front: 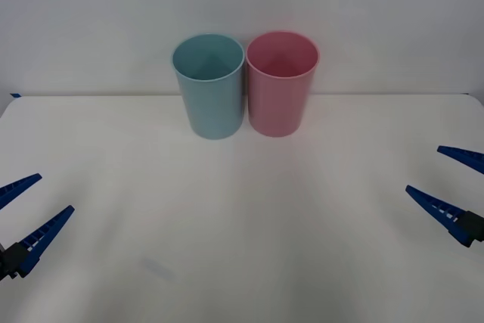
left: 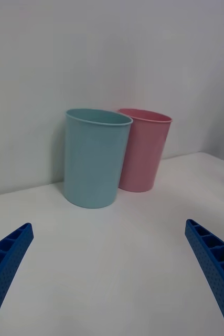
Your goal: Grasp the object on the table and drop it into the matching bin: aluminum can to the light blue bin, PET bottle to the pink bin.
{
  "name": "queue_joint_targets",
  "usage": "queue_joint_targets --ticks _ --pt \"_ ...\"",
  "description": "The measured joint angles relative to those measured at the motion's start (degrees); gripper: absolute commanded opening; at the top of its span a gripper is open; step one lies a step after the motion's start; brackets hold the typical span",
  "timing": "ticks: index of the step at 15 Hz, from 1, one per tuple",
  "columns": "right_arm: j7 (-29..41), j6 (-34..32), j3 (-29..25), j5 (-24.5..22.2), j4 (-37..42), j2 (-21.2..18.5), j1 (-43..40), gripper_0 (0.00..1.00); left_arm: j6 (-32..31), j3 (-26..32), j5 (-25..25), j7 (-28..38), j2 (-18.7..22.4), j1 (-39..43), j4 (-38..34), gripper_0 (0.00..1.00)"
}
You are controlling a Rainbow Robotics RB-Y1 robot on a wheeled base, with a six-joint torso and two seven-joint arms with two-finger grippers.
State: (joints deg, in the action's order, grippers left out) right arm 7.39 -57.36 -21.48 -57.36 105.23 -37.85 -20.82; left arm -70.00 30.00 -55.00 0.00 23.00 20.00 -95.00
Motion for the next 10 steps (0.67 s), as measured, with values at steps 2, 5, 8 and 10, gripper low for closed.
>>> queue_joint_targets --ticks 2,5,8,10 --pt "4.47 -3.15 -3.63 -2.54 0.03 3.0 -0.88 1.0 0.0 0.0 0.0 0.0 0.0 0.0 0.0 1.0" --pt "10.18 -7.13 -7.53 -4.63 0.05 7.12 -1.3 1.0 0.0 0.0 0.0 0.0 0.0 0.0 0.0 1.0" --pt "10.02 -7.69 -9.38 -4.76 0.03 8.44 -2.82 1.0 0.0 0.0 0.0 0.0 0.0 0.0 0.0 1.0" --pt "9.93 -8.38 -10.28 -4.76 0.04 8.68 -3.54 1.0 0.0 0.0 0.0 0.0 0.0 0.0 0.0 1.0"
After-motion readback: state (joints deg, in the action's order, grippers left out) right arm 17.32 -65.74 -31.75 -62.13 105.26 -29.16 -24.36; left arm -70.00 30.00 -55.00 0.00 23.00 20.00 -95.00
